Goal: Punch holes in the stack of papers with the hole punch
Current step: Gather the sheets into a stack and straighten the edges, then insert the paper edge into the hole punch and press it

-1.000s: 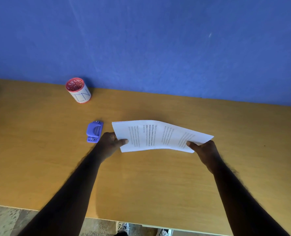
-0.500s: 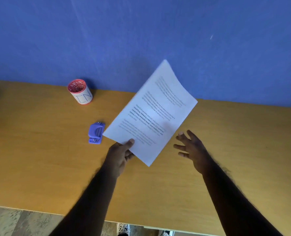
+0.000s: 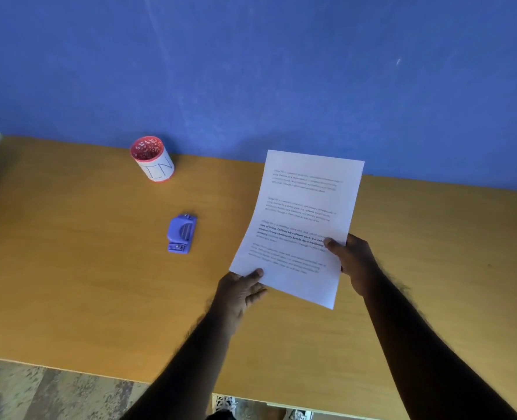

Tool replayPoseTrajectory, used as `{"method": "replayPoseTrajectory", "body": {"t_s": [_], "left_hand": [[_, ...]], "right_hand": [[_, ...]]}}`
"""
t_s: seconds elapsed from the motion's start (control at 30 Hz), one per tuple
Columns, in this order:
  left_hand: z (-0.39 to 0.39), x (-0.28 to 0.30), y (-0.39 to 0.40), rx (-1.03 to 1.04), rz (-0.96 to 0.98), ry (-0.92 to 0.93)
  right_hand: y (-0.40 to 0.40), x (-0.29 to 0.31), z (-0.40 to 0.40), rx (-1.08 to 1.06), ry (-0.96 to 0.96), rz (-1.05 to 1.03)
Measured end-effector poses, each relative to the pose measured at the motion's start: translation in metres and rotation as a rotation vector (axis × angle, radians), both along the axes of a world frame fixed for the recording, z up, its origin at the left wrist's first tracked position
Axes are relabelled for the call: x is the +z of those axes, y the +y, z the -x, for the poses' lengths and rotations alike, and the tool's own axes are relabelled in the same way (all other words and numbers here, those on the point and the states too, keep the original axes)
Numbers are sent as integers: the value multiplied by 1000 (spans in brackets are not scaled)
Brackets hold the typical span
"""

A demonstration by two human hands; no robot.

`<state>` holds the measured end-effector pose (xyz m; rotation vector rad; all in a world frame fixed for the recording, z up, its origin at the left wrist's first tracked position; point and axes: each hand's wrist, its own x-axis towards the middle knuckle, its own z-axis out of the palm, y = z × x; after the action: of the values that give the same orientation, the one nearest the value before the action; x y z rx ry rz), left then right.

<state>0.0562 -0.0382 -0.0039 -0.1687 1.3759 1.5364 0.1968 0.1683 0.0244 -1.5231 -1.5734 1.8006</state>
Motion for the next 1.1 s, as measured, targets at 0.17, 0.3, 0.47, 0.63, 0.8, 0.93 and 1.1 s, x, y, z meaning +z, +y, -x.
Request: {"method": "replayPoseTrajectory", "body": {"t_s": [0.17,0.3,0.47,0.63,0.8,0.93,1.1], "left_hand": [[69,10,-6,105,119,231],[133,12,-15,95,610,891],[179,2,-22,-72,934,843],[194,-10,-25,-190,822,766],[199,-8,-21,-193,707,715],[187,-5,-9,-251,623,708],[149,-1,18,-307,505,680]], "right_hand": [[7,-22,-6,-38,-32,119],[4,-37,-10,-6,-50,170],[4,-53,-9,21,-77,187],[6,-61,-7,7,-82,178],[9,-63,-7,10,-83,181],[9,-65,-7,9,-85,179],[10,-68,-7,-1,-89,185]]}}
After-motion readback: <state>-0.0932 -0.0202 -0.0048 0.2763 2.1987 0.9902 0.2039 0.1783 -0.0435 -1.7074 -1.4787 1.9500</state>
